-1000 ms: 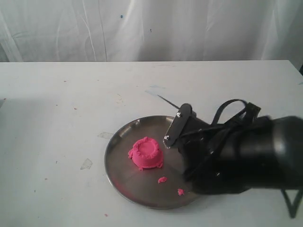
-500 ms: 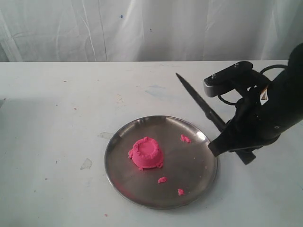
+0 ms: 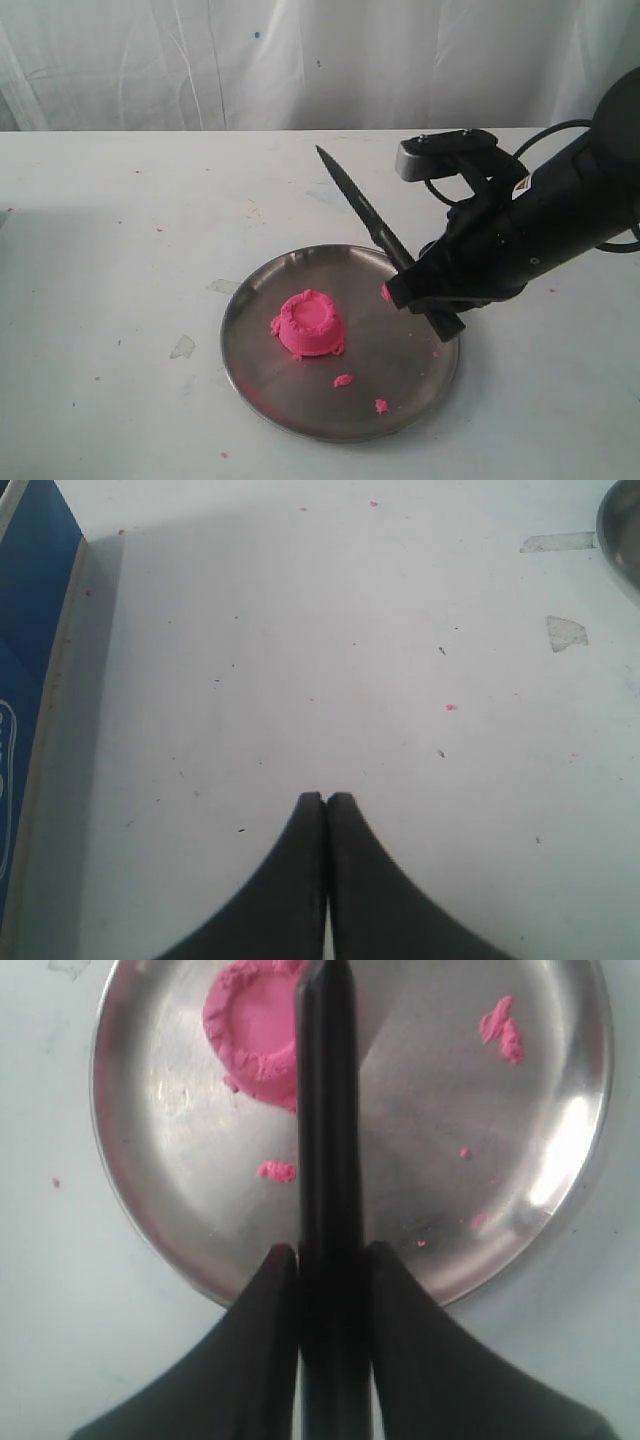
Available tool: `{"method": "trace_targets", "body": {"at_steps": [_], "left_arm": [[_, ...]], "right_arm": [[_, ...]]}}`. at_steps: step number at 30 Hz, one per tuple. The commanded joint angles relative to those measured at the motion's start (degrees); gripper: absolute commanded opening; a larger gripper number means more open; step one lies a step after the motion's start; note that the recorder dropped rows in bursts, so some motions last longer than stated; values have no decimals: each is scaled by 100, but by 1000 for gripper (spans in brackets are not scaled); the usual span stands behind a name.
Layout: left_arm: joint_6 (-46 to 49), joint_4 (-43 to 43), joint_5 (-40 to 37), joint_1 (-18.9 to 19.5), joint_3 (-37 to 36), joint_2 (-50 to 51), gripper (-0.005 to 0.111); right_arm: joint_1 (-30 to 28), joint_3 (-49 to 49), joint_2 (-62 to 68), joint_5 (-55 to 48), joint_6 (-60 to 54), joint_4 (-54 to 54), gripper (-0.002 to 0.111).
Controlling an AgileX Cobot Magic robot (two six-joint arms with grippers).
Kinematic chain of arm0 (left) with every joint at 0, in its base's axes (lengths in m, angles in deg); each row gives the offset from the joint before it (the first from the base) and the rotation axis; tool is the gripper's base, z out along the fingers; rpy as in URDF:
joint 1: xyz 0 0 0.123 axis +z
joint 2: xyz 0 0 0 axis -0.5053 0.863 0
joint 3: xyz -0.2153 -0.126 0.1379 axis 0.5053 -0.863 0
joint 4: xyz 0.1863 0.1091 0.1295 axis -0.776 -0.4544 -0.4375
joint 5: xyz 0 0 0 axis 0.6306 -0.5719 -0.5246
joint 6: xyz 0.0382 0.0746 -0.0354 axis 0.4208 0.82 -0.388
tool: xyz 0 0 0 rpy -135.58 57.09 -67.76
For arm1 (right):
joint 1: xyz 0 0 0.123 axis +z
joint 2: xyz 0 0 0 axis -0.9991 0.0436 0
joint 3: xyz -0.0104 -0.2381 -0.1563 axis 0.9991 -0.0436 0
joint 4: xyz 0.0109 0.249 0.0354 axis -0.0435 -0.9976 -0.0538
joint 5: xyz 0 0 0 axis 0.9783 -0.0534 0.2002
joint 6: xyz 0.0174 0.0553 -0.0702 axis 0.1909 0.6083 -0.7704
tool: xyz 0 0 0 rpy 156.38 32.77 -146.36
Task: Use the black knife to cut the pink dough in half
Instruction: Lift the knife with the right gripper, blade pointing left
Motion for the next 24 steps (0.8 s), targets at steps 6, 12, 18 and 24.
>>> {"method": "trace_targets", "body": {"at_steps": [6, 12, 18, 24], "left_arm": [[-4, 38, -84, -12, -20, -22, 0], [266, -167, -14, -12, -20, -22, 0], [-296, 737, 2502, -12, -20, -22, 0], [-2208, 803, 6170, -12, -20, -22, 0]], "right_arm": [[-33, 38, -2, 23, 132, -46, 0], [-33, 38, -2, -179, 132, -46, 0], [-33, 38, -2, -102, 132, -122, 0], [-33, 38, -2, -102, 132, -266, 0]]}}
